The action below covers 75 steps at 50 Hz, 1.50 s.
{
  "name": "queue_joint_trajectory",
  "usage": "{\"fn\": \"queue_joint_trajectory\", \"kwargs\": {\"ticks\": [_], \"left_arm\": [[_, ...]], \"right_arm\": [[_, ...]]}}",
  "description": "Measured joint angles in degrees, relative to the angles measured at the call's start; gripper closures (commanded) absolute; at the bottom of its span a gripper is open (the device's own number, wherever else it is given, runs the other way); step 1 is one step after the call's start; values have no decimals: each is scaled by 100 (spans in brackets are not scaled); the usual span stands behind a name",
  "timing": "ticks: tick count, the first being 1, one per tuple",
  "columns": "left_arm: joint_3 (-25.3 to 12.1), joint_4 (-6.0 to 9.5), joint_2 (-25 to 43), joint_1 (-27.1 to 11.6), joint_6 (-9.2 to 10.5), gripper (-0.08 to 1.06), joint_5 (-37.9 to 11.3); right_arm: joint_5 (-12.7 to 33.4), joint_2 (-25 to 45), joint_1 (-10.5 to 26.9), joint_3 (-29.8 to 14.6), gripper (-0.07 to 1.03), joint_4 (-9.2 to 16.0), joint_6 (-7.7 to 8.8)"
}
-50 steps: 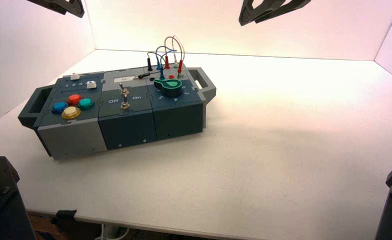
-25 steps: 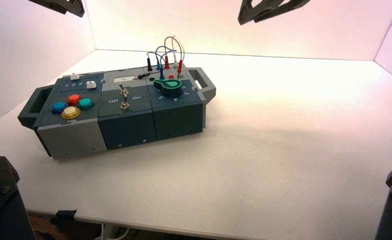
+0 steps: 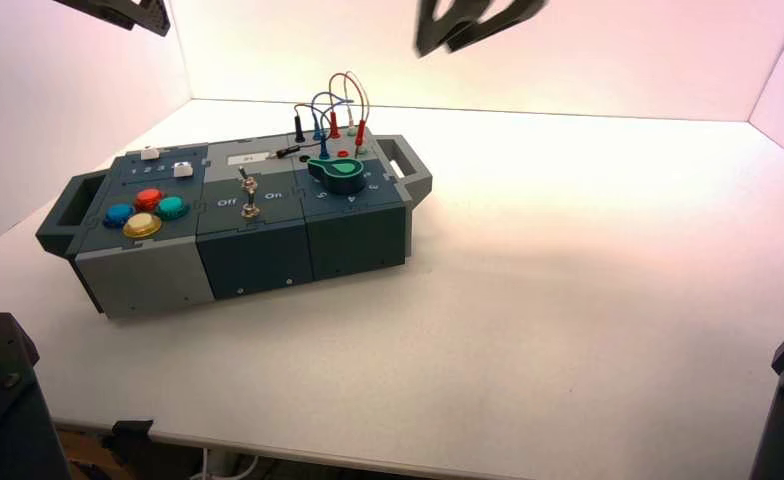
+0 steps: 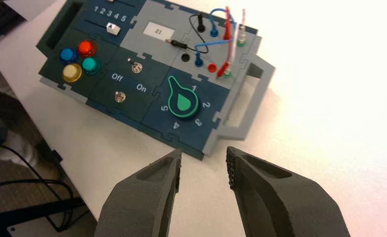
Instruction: Insert the red wire.
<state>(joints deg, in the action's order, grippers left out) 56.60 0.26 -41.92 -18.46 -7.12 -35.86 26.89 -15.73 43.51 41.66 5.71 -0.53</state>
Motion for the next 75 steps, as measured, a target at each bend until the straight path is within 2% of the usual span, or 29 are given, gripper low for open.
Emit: {"fn": "queue_joint_trajectory", "kwargs": {"ticks": [31,41,51,65,75], "left_arm": [[0,9,-18,0,18,46,-35],[0,9,-18,0,26,46,-35],[0,9,-18,0,26,46,-35],[0,9,-18,-9,26,46,-35],[0,9,-18,0,26,46,-35]], "right_arm": [[0,2206,0,-1354,47,53,26],[0,2804,-9,-1758,52,88,26],[0,3006,-53,-1969,53,97,26],[44,3041,-308,-2013,52,88,35],[44,3094,-308,-2074,52,97,44]]}}
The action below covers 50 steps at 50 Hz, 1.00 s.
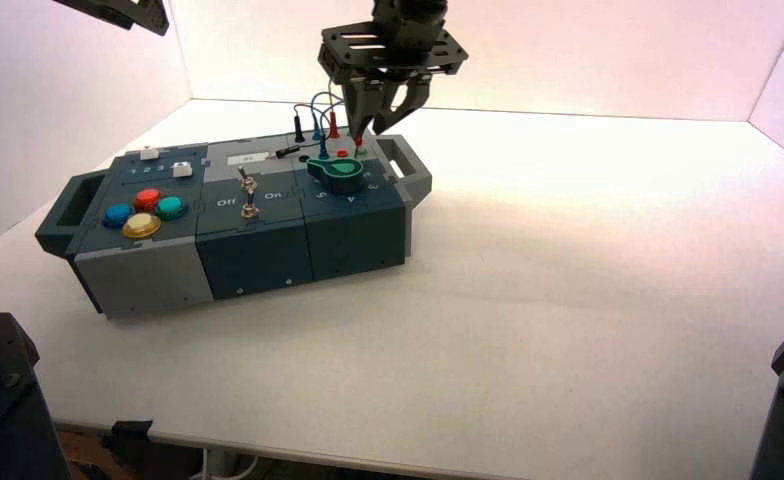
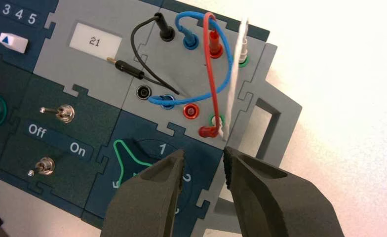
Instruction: Insert the red wire.
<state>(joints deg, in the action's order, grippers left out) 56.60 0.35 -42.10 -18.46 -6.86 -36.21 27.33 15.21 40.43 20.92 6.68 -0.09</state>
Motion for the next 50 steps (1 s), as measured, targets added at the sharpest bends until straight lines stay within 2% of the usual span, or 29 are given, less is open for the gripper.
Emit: {"fn": "queue_joint_trajectory", "kwargs": {"ticks": [12,21,31,50], "left_arm": [[0,0,0,0,0,46,0],[0,0,0,0,0,46,0],[9,0,0,0,0,46,0],[0,0,0,0,0,46,0]], "right_arm": [[35,70,-9,-123,53,0,9],[97,114,-9,-185,62,0,9],[149,202,-9,-220,66,0,9],[176,264,-9,-334,63,0,9]]}}
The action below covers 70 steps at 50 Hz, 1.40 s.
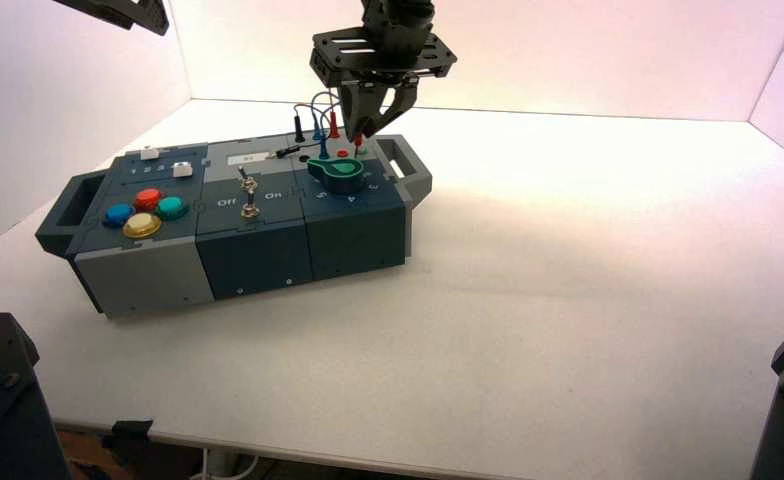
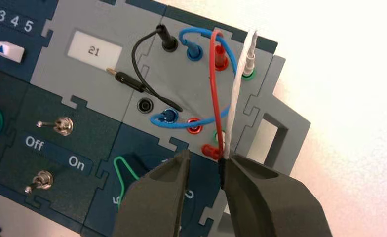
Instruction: Insert the red wire.
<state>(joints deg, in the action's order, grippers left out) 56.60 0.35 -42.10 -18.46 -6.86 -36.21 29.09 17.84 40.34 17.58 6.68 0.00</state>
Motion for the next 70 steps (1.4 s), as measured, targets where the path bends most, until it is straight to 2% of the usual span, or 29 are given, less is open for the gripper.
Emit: {"fn": "queue_joint_trajectory", "kwargs": {"ticks": [15,31,44,70], "left_arm": [[0,0,0,0,0,46,0],[0,0,0,-9,0,46,0],[0,0,0,-9,0,46,0],[0,0,0,-9,0,46,0]], "right_arm": [[79,62,-9,-105,85,0,0],[132,105,9,-149,94,0,0],[167,105,18,-167,98,9,0],[281,-79,123,-176,98,0,9]]}}
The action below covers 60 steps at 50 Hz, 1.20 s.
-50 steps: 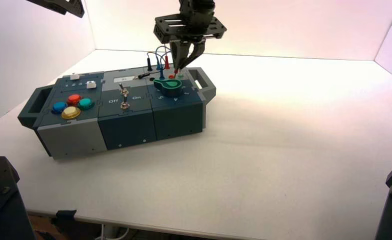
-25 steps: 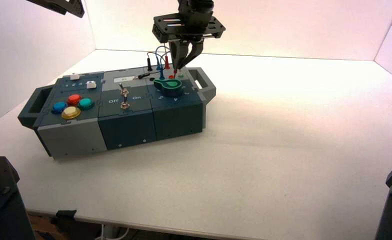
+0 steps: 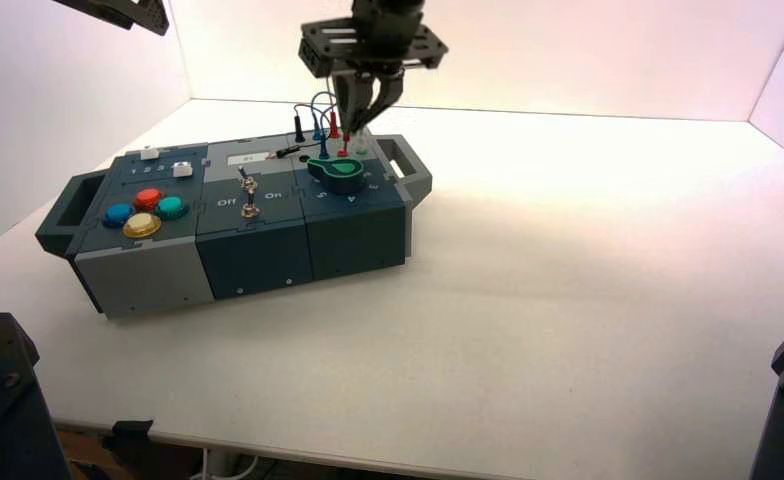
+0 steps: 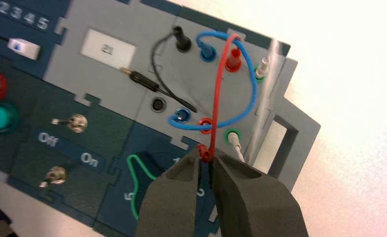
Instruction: Insert the red wire.
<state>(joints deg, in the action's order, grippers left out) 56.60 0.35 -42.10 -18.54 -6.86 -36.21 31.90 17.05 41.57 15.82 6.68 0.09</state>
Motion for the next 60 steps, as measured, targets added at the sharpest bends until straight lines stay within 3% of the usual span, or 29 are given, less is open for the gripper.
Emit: {"fn": "queue_joint_trajectory", "kwargs": {"ticks": [29,60], "left_arm": [[0,0,-44,9,0,46,0],[0,0,-44,9,0,46,0]], "right_arm": [[9,-79,9,-114,98,-44,0],[308,325,9,-475,98,-149,0]]}}
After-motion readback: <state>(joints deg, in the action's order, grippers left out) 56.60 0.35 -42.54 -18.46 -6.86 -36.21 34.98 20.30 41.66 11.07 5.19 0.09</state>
